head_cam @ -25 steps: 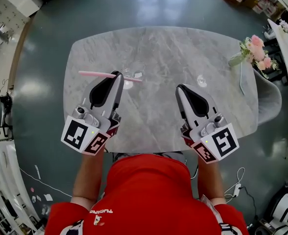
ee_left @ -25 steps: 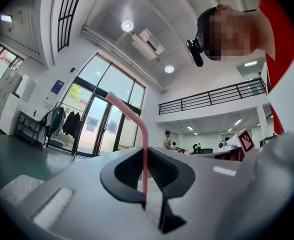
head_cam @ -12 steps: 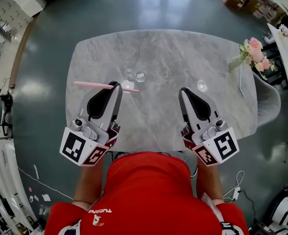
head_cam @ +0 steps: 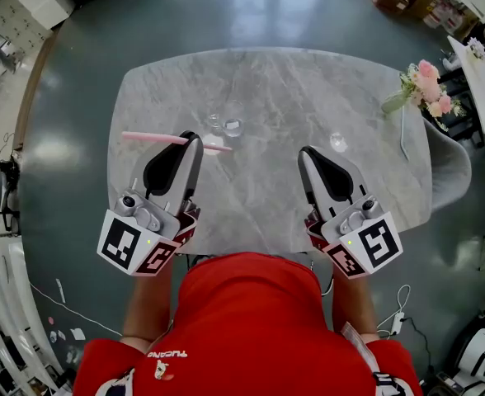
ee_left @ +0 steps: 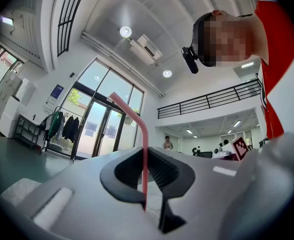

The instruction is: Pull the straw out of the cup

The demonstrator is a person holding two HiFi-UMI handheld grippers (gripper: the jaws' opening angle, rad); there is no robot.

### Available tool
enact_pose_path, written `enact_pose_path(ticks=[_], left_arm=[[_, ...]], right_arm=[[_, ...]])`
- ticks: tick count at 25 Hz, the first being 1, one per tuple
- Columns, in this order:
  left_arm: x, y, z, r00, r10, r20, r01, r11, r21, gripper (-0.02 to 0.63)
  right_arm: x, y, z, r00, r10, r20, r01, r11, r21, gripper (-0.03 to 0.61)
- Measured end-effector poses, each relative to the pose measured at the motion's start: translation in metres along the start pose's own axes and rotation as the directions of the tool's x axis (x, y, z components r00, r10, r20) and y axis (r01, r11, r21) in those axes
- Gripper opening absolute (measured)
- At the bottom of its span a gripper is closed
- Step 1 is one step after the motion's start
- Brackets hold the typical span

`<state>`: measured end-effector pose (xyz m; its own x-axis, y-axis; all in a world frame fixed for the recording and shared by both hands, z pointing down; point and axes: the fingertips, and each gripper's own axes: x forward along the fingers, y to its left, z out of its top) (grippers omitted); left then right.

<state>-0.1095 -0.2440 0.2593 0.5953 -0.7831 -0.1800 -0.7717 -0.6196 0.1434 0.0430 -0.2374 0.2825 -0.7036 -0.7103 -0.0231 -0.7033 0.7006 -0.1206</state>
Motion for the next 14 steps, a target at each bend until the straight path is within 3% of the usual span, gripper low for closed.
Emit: enact_pose_path(ticks=[14], left_arm=[[0.0027,0.0044,0.0002,1.000,0.009,0.006,-0.009,1.000,-0.001,0.029]], right_arm=[[0.0036,-0.0027,-0.0001,1.000,0.015,0.000,-0.015,1.000,-0.006,0.000]])
